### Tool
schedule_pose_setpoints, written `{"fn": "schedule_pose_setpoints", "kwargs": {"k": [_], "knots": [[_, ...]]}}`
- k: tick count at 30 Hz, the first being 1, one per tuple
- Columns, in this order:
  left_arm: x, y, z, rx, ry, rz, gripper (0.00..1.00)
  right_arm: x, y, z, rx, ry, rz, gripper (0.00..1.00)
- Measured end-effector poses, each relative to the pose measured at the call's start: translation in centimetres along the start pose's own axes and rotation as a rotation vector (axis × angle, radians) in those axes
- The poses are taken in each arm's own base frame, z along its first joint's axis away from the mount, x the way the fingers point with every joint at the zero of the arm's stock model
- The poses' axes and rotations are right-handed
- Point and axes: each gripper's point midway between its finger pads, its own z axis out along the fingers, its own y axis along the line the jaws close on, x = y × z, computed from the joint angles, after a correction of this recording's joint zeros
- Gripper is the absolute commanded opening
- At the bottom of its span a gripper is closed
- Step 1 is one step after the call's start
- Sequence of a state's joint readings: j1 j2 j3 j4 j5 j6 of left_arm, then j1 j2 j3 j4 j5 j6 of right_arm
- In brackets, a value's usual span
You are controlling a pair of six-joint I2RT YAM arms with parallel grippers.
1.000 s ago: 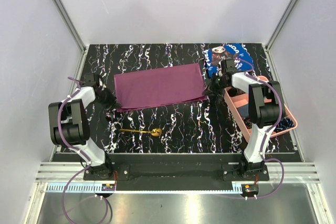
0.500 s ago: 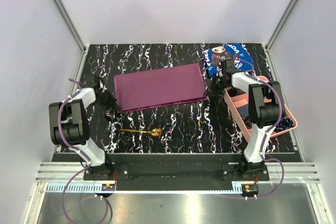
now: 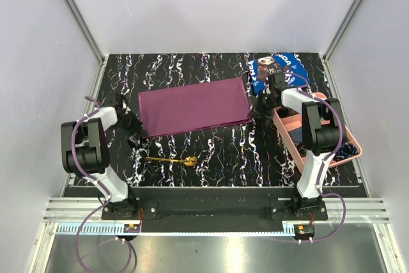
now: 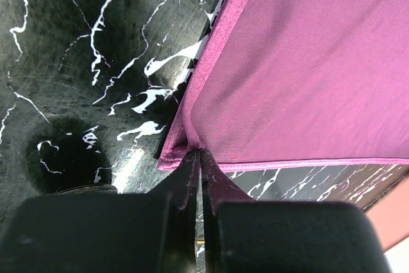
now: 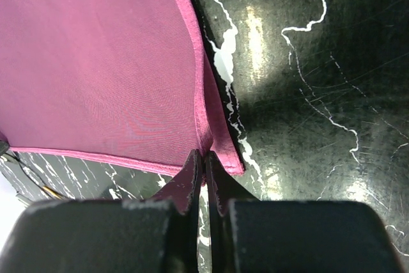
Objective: Fold the napkin into a case and place the utensils inside
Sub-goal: Fold and flatten the napkin at the center of the board.
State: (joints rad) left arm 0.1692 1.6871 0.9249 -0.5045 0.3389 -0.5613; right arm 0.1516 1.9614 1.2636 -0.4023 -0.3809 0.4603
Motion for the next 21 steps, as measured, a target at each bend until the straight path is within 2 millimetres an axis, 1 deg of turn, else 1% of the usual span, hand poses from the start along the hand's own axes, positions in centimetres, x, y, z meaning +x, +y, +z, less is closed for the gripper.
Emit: {"fn": "schedule_pose_setpoints", "kwargs": {"k": [6, 7, 8, 10, 11, 12, 14, 15, 17, 19, 21], "knots": [[0.0, 0.1, 0.1, -0.003, 0.001, 0.0, 0.12, 0.3, -0.3, 0.5, 0.011, 0.01, 0.0, 0.08], [0.0, 0.1, 0.1, -0.004, 0.001, 0.0, 0.18, 0.4, -0.4, 0.6, 0.014, 0.013, 0.001, 0.08], [0.0, 0.1, 0.1, -0.005, 0.001, 0.0, 0.21, 0.4, -0.5, 0.7, 0.02, 0.013, 0.001, 0.11], [-0.1, 0.1, 0.1, -0.006, -0.001, 0.001, 0.28, 0.5, -0.6, 0.8, 0.027, 0.013, 0.0, 0.24], [-0.1, 0.0, 0.0, -0.005, -0.003, 0.001, 0.35, 0.5, -0.5, 0.8, 0.028, 0.013, -0.001, 0.29], [-0.2, 0.0, 0.0, -0.004, -0.005, 0.003, 0.39, 0.5, -0.5, 0.8, 0.026, 0.013, -0.002, 0.4], [-0.4, -0.2, -0.3, 0.001, -0.016, 0.008, 0.47, 0.5, 0.0, 0.8, 0.023, 0.011, -0.009, 0.48], [-0.4, -0.2, -0.7, -0.001, -0.025, 0.014, 0.48, 0.4, 0.3, 0.7, 0.02, 0.005, -0.021, 0.54], [-0.7, -0.6, -1.9, 0.004, -0.059, 0.027, 0.49, 0.5, 0.8, 0.3, 0.037, -0.007, -0.047, 0.59], [-1.2, -1.5, -3.6, 0.03, -0.113, 0.048, 0.5, 0.6, 1.4, -0.3, 0.046, -0.021, -0.071, 0.63], [-1.9, -2.9, -6.1, 0.08, -0.19, 0.077, 0.49, 0.4, 2.0, -1.2, 0.059, -0.049, -0.1, 0.64]]}}
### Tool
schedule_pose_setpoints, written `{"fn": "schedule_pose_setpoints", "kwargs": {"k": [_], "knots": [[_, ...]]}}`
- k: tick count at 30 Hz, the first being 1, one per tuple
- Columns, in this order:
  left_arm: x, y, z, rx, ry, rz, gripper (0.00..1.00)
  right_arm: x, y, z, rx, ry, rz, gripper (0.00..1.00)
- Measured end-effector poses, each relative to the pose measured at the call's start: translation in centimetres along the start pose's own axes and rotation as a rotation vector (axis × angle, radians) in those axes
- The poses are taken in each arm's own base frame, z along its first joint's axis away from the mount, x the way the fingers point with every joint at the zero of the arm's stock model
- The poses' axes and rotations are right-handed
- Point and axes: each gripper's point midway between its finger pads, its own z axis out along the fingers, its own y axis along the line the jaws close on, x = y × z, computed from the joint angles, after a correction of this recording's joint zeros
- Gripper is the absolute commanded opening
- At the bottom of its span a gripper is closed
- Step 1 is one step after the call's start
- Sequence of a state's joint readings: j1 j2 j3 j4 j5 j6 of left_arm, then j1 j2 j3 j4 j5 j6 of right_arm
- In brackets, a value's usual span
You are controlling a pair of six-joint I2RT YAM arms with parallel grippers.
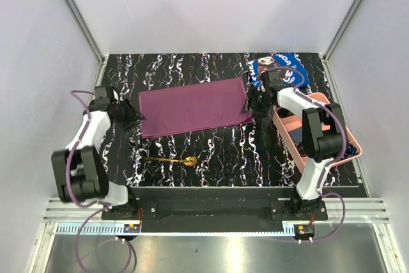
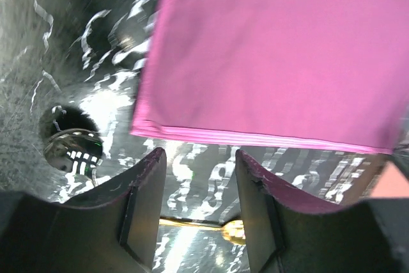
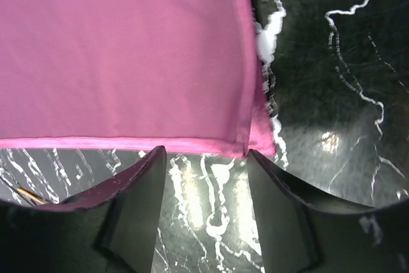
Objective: Fold the napkin into a case and place the utensils inside
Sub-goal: Fold and flatten the napkin at the center of the board, then pick up the rectangle-folded napkin from the center of the board.
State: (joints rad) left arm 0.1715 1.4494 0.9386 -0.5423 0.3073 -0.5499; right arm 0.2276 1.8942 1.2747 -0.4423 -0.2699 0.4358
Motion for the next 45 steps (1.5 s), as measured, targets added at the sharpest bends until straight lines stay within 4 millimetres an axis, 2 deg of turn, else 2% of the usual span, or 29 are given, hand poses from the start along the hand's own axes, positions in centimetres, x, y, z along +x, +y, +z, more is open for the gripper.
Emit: {"fn": "schedule_pose_setpoints", "kwargs": {"k": [3, 5, 6, 9, 12, 13, 14, 19, 21, 28, 33, 37, 39, 42, 45], "knots": [[-1.1, -1.9, -2.3, 0.065, -0.083, 0.027, 0.46, -0.8, 0.7, -1.5, 0.005, -0.049, -0.038, 0.65], [-1.2, -2.6, -2.8, 0.088, -0.098, 0.028, 0.43, -1.4, 1.0, -2.3, 0.007, -0.074, -0.052, 0.66], [-1.2, -2.9, -2.8, 0.102, -0.096, 0.027, 0.37, -1.5, 1.1, -2.5, 0.008, -0.079, -0.059, 0.65], [-1.0, -3.7, -1.7, 0.141, -0.063, 0.007, 0.31, -2.2, 1.4, -2.8, 0.014, -0.102, -0.08, 0.6], [-0.5, -3.7, 0.7, 0.142, -0.008, -0.008, 0.29, -2.0, 1.7, -2.4, -0.003, -0.088, -0.095, 0.5], [-0.2, -3.4, 1.6, 0.133, 0.016, -0.015, 0.29, -1.9, 1.9, -2.0, -0.01, -0.079, -0.099, 0.47], [0.2, -3.1, 2.5, 0.122, 0.039, -0.02, 0.29, -1.9, 1.9, -1.4, -0.015, -0.069, -0.104, 0.4], [1.2, -1.4, 6.2, 0.057, 0.139, -0.054, 0.29, -1.1, 1.0, 1.9, -0.005, -0.008, -0.097, 0.36], [1.3, -0.9, 7.1, 0.038, 0.16, -0.059, 0.29, -0.6, 0.4, 2.6, 0.012, 0.01, -0.091, 0.35], [0.3, -0.5, 7.9, 0.001, 0.152, -0.028, 0.3, 0.6, -0.5, 2.7, 0.02, -0.001, -0.072, 0.35], [0.6, -0.8, 7.3, -0.033, 0.135, 0.04, 0.37, 2.4, -1.3, 1.4, 0.032, 0.002, -0.069, 0.43], [1.7, -4.4, 5.2, 0.016, 0.101, 0.16, 0.37, 2.7, -1.7, 0.3, 0.065, 0.007, -0.086, 0.6], [2.0, -7.2, 4.3, 0.064, 0.084, 0.225, 0.35, 2.0, -1.5, -0.1, 0.076, -0.004, -0.1, 0.65], [2.1, -12.2, 3.9, 0.154, 0.076, 0.3, 0.33, 0.0, -0.8, -0.6, 0.086, -0.03, -0.123, 0.68], [2.7, -16.0, 5.0, 0.22, 0.1, 0.334, 0.32, -3.4, 0.3, -0.1, 0.095, -0.087, -0.16, 0.68]]}}
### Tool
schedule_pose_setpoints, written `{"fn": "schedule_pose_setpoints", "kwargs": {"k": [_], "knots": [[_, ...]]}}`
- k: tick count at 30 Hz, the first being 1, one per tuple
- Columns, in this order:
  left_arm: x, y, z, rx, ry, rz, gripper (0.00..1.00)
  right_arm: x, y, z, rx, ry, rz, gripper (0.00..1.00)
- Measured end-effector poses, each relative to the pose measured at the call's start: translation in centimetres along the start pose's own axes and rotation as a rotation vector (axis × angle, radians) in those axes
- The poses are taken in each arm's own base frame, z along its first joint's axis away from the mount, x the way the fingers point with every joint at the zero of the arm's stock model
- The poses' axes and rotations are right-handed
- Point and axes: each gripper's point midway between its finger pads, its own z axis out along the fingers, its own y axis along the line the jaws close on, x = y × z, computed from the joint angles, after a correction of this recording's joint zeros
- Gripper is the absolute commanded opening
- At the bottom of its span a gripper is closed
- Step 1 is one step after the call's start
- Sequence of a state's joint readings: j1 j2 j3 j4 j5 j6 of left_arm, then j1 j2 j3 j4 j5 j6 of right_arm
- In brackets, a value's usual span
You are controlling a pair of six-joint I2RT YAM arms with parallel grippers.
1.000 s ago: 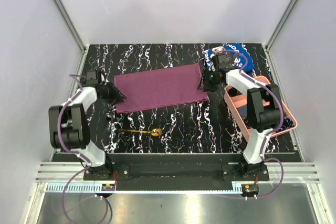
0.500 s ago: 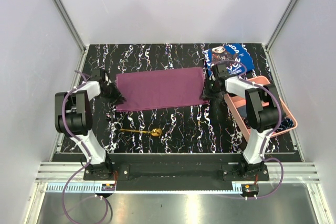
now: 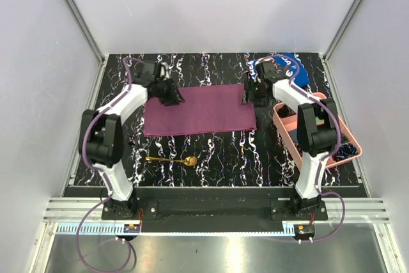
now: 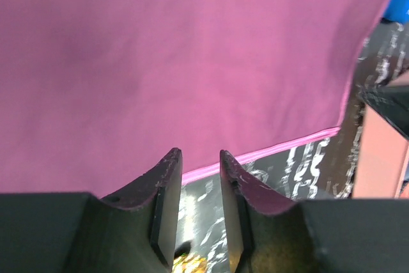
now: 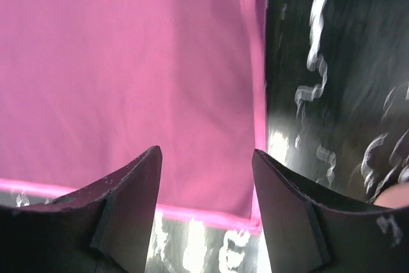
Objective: Fold the napkin into a case and place the utensils inside
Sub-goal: Pick up the rectangle-folded napkin from the center of the board.
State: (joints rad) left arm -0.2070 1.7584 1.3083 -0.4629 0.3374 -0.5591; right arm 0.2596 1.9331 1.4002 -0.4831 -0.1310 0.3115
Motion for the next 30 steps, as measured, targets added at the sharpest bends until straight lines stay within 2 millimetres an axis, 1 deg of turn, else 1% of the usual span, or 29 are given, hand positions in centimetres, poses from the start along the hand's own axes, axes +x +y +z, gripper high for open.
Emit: {"fn": "schedule_pose_setpoints", "kwargs": {"k": [2, 3, 5, 6, 8, 12, 15, 22, 23, 24, 26, 27, 29, 30], "knots": [[0.1, -1.6, 1.6, 0.025, 0.024, 0.011, 0.32, -1.6, 0.1, 0.9, 0.014, -0.016, -0.024, 0.67], [0.4, -2.2, 2.2, 0.034, 0.04, 0.016, 0.31, -2.2, 0.0, 1.5, 0.023, -0.022, -0.034, 0.65], [1.4, -3.0, 3.3, 0.046, 0.075, 0.019, 0.31, -2.5, -0.4, 2.4, 0.042, -0.018, -0.049, 0.65], [1.9, -3.2, 3.6, 0.047, 0.089, 0.019, 0.31, -2.4, -0.7, 2.9, 0.054, -0.008, -0.054, 0.65], [2.5, -3.3, 3.8, 0.047, 0.108, 0.014, 0.31, -1.8, -1.3, 3.5, 0.077, 0.016, -0.062, 0.65], [2.3, -3.2, 3.7, 0.046, 0.105, 0.007, 0.31, -1.0, -2.1, 4.1, 0.109, 0.045, -0.08, 0.65], [2.1, -3.0, 3.7, 0.044, 0.101, 0.003, 0.31, -0.8, -2.2, 4.2, 0.126, 0.046, -0.092, 0.63], [1.9, -2.8, 3.7, 0.044, 0.094, -0.002, 0.31, 0.0, -1.4, 4.5, 0.207, 0.033, -0.154, 0.54], [2.0, -2.7, 3.7, 0.043, 0.094, -0.004, 0.31, 0.0, -1.3, 4.5, 0.217, 0.03, -0.161, 0.52], [2.0, -2.5, 3.6, 0.04, 0.095, -0.007, 0.31, 0.1, -1.3, 4.5, 0.228, 0.029, -0.166, 0.46], [2.1, -2.0, 3.5, 0.035, 0.095, -0.016, 0.31, 0.1, -1.2, 4.6, 0.232, 0.027, -0.167, 0.38], [2.1, -1.7, 3.4, 0.03, 0.095, -0.023, 0.31, 0.1, -1.2, 4.6, 0.232, 0.027, -0.166, 0.3], [2.2, -1.2, 3.2, 0.023, 0.095, -0.034, 0.31, 0.1, -1.1, 4.7, 0.228, 0.028, -0.163, 0.25], [2.2, -1.0, 3.1, 0.021, 0.094, -0.038, 0.31, 0.1, -1.1, 4.7, 0.226, 0.027, -0.161, 0.19]]}}
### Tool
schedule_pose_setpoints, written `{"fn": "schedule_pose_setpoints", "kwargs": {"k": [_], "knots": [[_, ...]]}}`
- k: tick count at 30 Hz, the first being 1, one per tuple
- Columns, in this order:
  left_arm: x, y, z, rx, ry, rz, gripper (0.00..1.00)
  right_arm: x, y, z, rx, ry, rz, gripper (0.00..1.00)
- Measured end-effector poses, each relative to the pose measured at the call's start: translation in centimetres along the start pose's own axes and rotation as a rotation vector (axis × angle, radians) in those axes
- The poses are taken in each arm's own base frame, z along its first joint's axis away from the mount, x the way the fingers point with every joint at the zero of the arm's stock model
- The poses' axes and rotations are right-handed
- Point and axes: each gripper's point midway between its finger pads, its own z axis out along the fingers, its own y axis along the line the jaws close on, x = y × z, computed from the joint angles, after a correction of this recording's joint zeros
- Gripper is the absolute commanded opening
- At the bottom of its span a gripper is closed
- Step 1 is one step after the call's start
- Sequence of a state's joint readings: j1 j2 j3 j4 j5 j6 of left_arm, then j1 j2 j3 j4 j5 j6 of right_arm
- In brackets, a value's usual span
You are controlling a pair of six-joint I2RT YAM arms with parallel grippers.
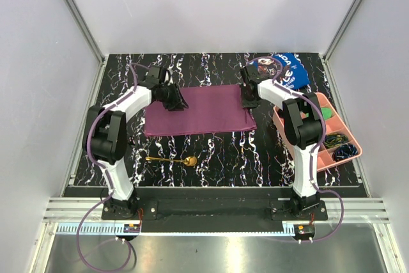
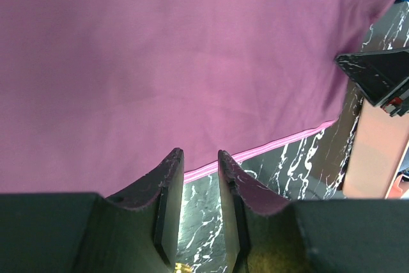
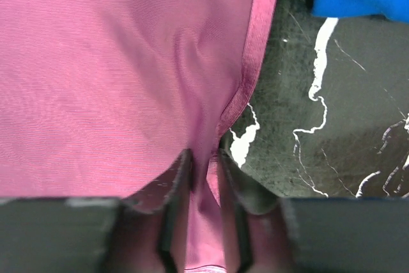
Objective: Fold the napkin into a case and place the utensils inside
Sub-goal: Pick up the rectangle-folded napkin from the center of the board.
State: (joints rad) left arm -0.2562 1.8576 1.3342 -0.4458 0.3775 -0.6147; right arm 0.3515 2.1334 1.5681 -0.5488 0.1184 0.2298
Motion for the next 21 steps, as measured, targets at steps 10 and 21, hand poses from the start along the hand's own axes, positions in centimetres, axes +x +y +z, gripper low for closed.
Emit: {"fn": "schedule_pose_setpoints", "kwargs": {"k": [10, 21], "knots": [[0.3, 3.3, -0.9, -0.042, -0.006, -0.064, 0.3, -0.3, 0.1, -0.1, -0.009, -0.014, -0.016, 0.0], [1.0, 4.2, 3.3, -0.068, 0.047, -0.124, 0.27, -1.1, -2.3, -3.7, 0.035, -0.054, -0.081, 0.0]]}}
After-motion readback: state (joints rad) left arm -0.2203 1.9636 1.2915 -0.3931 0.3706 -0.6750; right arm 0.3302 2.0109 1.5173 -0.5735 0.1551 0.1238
